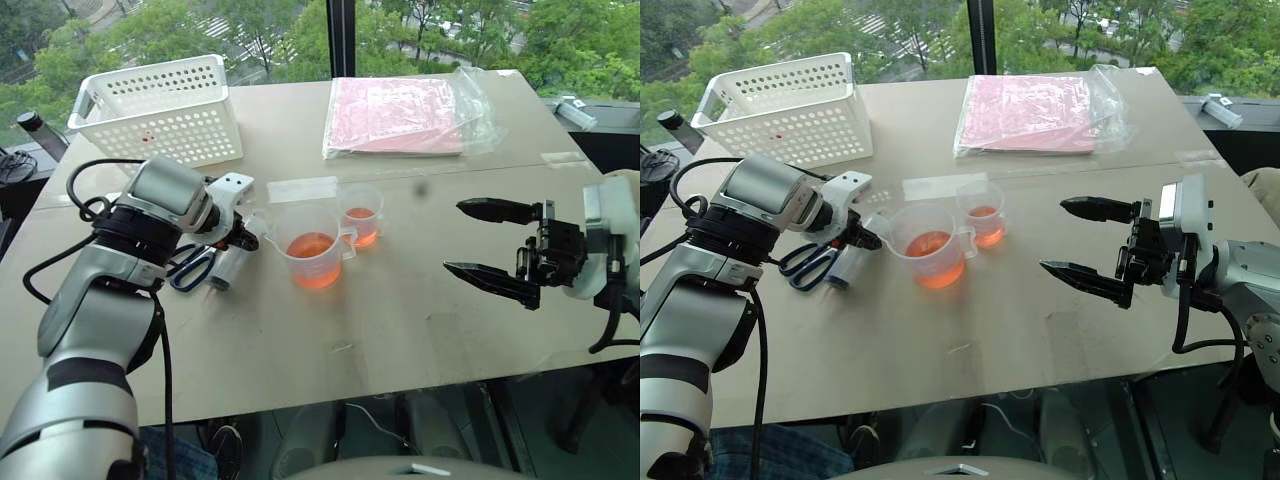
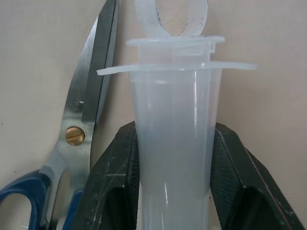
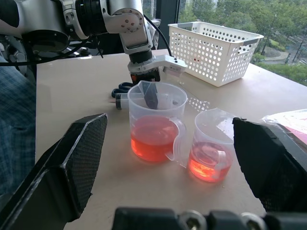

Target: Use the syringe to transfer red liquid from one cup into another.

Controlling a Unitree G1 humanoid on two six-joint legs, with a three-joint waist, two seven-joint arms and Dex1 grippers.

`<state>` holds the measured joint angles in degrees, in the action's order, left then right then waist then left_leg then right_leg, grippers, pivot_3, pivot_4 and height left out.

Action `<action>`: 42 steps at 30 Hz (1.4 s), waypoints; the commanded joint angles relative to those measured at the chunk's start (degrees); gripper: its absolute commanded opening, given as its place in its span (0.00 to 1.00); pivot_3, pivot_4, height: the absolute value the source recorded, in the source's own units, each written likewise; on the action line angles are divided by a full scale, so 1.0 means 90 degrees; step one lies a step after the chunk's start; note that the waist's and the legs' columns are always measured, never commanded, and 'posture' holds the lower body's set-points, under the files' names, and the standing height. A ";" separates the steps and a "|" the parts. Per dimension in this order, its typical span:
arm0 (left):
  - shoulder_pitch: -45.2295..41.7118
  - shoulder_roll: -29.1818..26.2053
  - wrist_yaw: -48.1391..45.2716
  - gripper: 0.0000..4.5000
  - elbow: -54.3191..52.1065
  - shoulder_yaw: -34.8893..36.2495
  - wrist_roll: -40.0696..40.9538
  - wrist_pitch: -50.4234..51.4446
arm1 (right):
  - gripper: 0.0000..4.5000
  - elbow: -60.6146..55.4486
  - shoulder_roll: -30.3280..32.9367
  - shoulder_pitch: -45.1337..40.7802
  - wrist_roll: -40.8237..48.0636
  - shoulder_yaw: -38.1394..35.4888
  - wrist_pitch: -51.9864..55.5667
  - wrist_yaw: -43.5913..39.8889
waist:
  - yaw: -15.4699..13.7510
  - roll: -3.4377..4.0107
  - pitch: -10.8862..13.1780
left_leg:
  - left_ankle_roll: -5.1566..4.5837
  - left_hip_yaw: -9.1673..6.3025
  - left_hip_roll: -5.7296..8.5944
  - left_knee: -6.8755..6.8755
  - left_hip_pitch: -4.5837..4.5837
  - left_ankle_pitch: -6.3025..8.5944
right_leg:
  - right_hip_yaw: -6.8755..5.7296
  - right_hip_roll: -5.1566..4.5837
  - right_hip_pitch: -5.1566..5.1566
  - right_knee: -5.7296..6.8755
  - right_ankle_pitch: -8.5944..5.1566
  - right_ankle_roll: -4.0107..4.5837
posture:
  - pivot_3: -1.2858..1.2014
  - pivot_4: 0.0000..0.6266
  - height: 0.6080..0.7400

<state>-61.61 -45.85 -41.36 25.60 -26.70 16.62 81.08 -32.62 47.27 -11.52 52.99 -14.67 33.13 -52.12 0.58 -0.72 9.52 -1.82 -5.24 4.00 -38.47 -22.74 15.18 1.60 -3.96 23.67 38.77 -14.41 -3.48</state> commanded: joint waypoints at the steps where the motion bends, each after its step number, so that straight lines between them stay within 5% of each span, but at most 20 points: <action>1: -0.0088 0.0037 0.0012 0.30 -0.0337 0.0874 0.0065 -0.0425 | 1.00 -0.0156 0.0018 -0.0064 0.0078 -0.0222 -0.0119 0.0000 | -0.0002 -0.0007 0.0004 | 0.0001 0.0000 0.0000 0.0000 -0.0001 -0.0001 | 0.0000 0.0000 0.0001 -0.0001 0.0000 0.0000 | 0.52 0.24 1.00; 8: -0.0047 0.0012 -0.0290 0.30 -0.0587 0.3447 0.0991 -0.1747 | 1.00 -0.0018 0.0147 -0.0250 0.0145 -0.0203 -0.0023 -0.0117 | 0.0034 -0.0029 0.0017 | 0.0006 0.0002 -0.0004 0.0003 -0.0013 -0.0003 | 0.0003 -0.0001 0.0010 -0.0019 0.0000 0.0001 | 0.52 0.24 1.00; 16: 0.0840 0.0171 -0.1577 0.30 -0.1733 0.5089 0.2354 -0.3228 | 1.00 0.0318 0.0119 -0.0731 0.0033 0.0105 -0.0015 -0.0332 | 0.0003 -0.0032 0.0019 | 0.0008 0.0005 -0.0008 0.0007 -0.0016 -0.0003 | 0.0004 -0.0003 0.0013 -0.0031 0.0001 0.0002 | 0.52 0.24 1.00; 30: 0.1489 0.0723 -0.1696 0.30 -0.3339 0.5161 0.3889 -0.2926 | 1.00 0.0829 -0.0386 -0.2042 0.0269 0.0211 0.0295 0.0410 | 0.0034 -0.0037 0.0022 | 0.0007 0.0000 -0.0009 0.0008 -0.0014 -0.0003 | 0.0000 0.0001 0.0006 -0.0035 0.0002 0.0002 | 0.52 0.24 1.00; 42: 0.2760 0.0914 -0.2268 0.30 -0.3979 0.4855 0.3313 -0.4794 | 1.00 0.1306 -0.1080 -0.3440 0.0132 0.0444 0.0851 0.1774 | 0.0019 -0.0036 0.0022 | 0.0007 0.0002 -0.0008 0.0014 -0.0014 -0.0003 | 0.0001 -0.0001 0.0006 -0.0045 0.0002 0.0003 | 0.52 0.24 1.00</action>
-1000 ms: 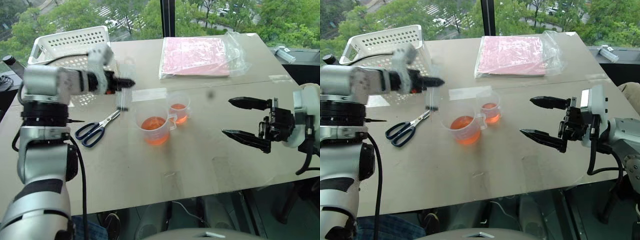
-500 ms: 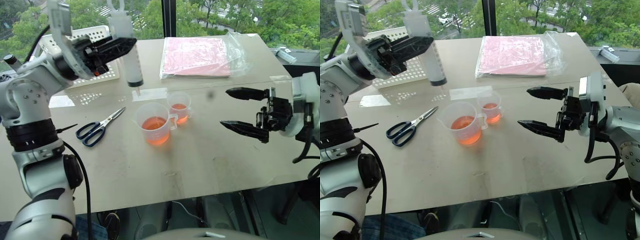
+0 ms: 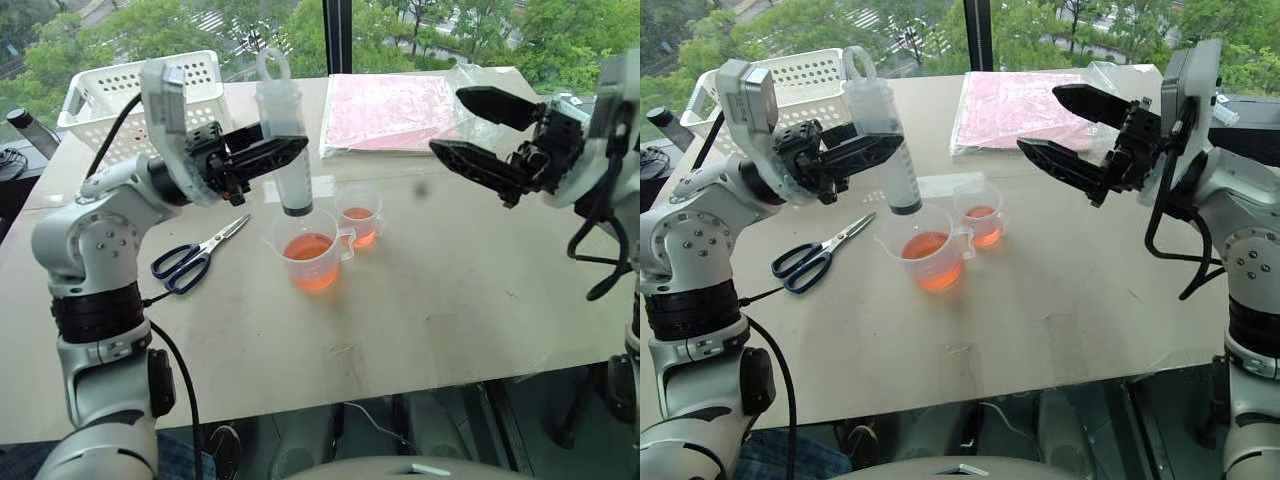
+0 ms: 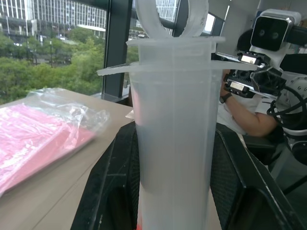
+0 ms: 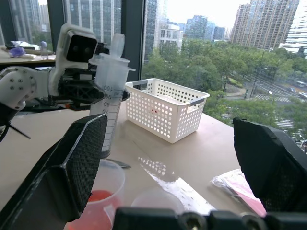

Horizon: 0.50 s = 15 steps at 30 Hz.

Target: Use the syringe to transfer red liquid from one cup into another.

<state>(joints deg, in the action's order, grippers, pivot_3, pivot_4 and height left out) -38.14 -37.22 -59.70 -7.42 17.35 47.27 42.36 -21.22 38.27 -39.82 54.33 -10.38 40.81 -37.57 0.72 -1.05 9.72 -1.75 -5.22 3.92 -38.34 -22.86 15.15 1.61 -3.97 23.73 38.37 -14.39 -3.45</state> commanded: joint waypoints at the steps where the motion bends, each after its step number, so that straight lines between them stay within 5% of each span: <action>1: 0.0288 -0.0034 -0.0315 0.30 -0.0353 -0.0117 -0.0192 -0.0680 | 1.00 0.0132 -0.0153 -0.0419 -0.0084 0.0002 -0.0011 0.0227 | 0.0006 0.0000 0.0000 | 0.0000 0.0001 0.0000 0.0000 -0.0001 0.0000 | 0.0000 0.0000 0.0000 -0.0003 0.0000 0.0000 | 0.52 0.24 1.00; 15: 0.1504 0.0757 -0.0366 0.30 -0.0149 -0.0836 -0.1375 -0.2970 | 1.00 0.0722 -0.1409 -0.1874 -0.0547 0.1014 0.1047 0.1518 | 0.0005 0.0005 -0.0001 | 0.0000 0.0000 -0.0002 0.0008 -0.0004 0.0000 | -0.0001 0.0001 0.0006 -0.0008 0.0001 0.0001 | 0.52 0.24 1.00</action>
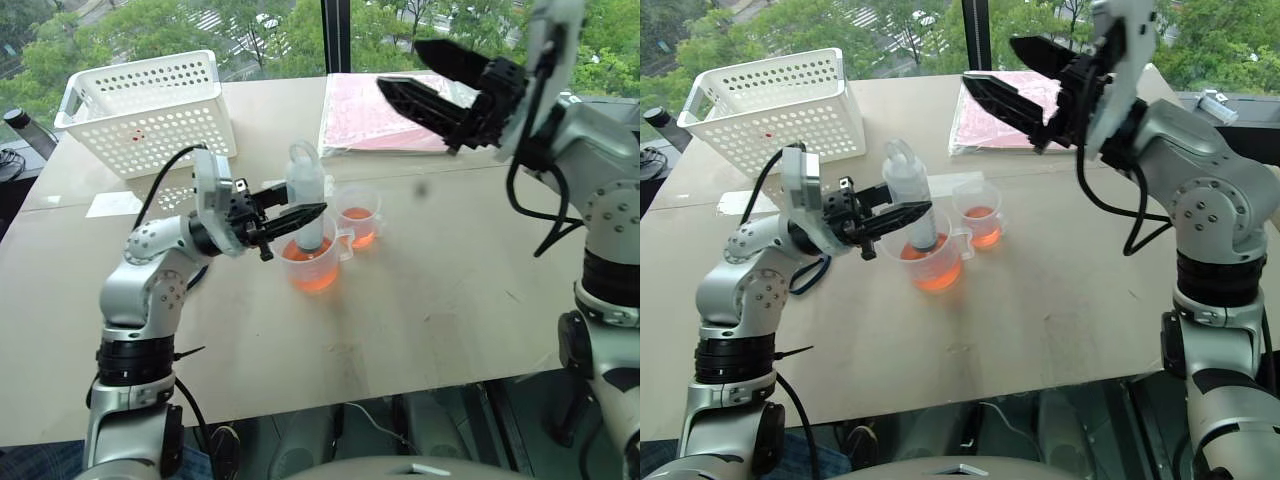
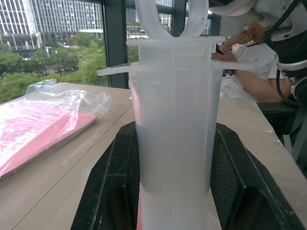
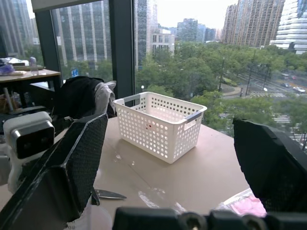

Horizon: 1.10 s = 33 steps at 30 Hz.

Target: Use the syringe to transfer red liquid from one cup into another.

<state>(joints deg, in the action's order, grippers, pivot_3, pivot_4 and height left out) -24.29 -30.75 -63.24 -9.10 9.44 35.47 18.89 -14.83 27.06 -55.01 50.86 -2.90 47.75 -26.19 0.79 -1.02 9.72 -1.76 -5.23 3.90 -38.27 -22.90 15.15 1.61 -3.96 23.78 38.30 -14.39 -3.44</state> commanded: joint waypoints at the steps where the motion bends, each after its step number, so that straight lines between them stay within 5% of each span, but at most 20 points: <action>1: -0.0027 0.0045 0.0027 0.30 0.0062 0.0024 -0.0071 -0.0381 | 1.00 0.0018 -0.0222 -0.0194 -0.0240 0.0298 0.0318 0.0248 | 0.0002 0.0002 -0.0002 | 0.0000 0.0000 0.0001 0.0000 0.0000 0.0000 | 0.0000 0.0000 0.0000 0.0000 0.0000 0.0000 | 0.52 0.24 1.00; 33: 0.0230 0.0227 -0.0005 0.30 0.0466 -0.0136 -0.0146 -0.0659 | 1.00 -0.0408 -0.1545 0.0314 -0.0259 0.0673 0.1211 0.0009 | 0.0026 0.0004 -0.0002 | 0.0000 -0.0001 0.0001 0.0005 0.0000 0.0000 | -0.0002 0.0004 0.0004 0.0000 0.0000 0.0000 | 0.52 0.24 1.00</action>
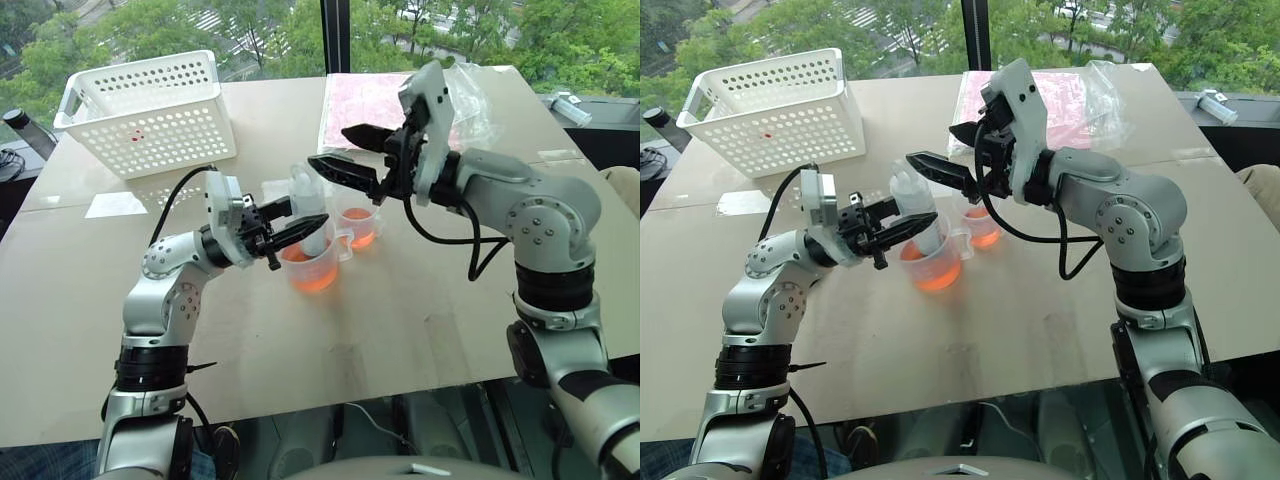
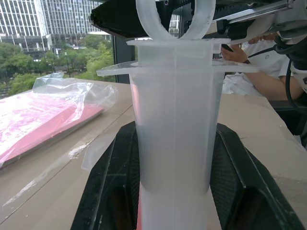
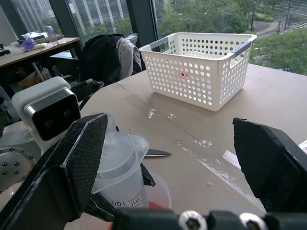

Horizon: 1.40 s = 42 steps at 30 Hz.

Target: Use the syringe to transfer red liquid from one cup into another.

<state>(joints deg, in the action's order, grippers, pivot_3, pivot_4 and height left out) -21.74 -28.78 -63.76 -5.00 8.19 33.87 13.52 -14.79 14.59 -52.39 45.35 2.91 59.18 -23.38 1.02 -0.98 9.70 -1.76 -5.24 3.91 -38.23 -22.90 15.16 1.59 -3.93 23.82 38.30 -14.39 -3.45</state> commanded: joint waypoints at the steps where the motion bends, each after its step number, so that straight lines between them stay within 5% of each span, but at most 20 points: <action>1: -0.0051 0.0006 0.0041 0.30 0.0028 0.0001 0.0019 -0.0083 | 1.00 -0.0459 -0.0167 0.0048 0.0383 0.0015 -0.0073 -0.0370 | 0.0000 0.0000 0.0000 | 0.0000 0.0000 0.0000 0.0001 0.0000 0.0000 | 0.0000 0.0000 0.0000 0.0000 0.0000 0.0000 | 0.52 0.24 1.00; 15: -0.0017 -0.0017 0.0049 0.30 0.0026 -0.0019 0.0038 -0.0044 | 1.00 -0.0271 -0.0315 0.0032 -0.0259 0.0381 -0.0206 -0.0308 | 0.0013 0.0004 -0.0001 | 0.0001 -0.0003 0.0000 0.0002 0.0002 0.0000 | -0.0001 0.0001 -0.0001 0.0001 0.0000 0.0000 | 0.52 0.24 1.00; 18: 0.0017 -0.0019 0.0049 0.30 0.0001 -0.0022 0.0037 -0.0045 | 0.79 -0.0229 -0.0446 0.0011 -0.0262 0.0262 -0.0268 -0.0241 | 0.0013 0.0004 -0.0001 | 0.0001 -0.0003 0.0000 0.0002 0.0002 0.0000 | -0.0001 0.0001 -0.0001 0.0001 0.0000 0.0000 | 0.52 0.24 1.00; 24: 0.0073 0.0002 0.0043 0.30 0.0010 -0.0051 0.0003 -0.0090 | 0.13 -0.0301 -0.0361 0.0045 -0.0223 0.0262 -0.0161 -0.0353 | 0.0011 0.0005 -0.0001 | 0.0000 -0.0003 0.0001 0.0002 0.0002 0.0000 | -0.0001 0.0001 -0.0001 0.0000 0.0000 0.0000 | 0.52 0.24 1.00; 26: 0.0081 0.0002 0.0027 0.30 0.0027 -0.0070 -0.0024 -0.0118 | 0.00 -0.0302 -0.0361 0.0046 -0.0217 0.0248 -0.0165 -0.0365 | 0.0012 0.0006 -0.0002 | 0.0000 -0.0004 0.0000 0.0002 0.0003 0.0000 | -0.0003 0.0000 -0.0001 0.0000 0.0000 0.0000 | 0.52 0.24 1.00; 42: 0.0357 -0.0114 -0.0064 0.30 -0.0118 -0.0207 -0.0035 -0.0110 | 0.00 0.0132 -0.0917 -0.0391 0.0128 -0.0682 -0.0818 -0.0029 | 0.0021 0.0009 -0.0001 | 0.0001 -0.0005 0.0000 0.0005 0.0003 0.0000 | -0.0002 0.0001 0.0000 0.0000 0.0000 0.0000 | 0.52 0.24 1.00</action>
<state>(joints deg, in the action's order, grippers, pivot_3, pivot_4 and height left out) -20.47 -29.12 -62.34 -4.38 8.69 34.12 12.24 -11.71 7.07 -51.91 44.88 4.02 56.80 -25.61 1.21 -0.90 9.69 -1.76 -5.28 3.92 -38.18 -22.88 15.16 1.57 -3.92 23.82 38.30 -14.39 -3.44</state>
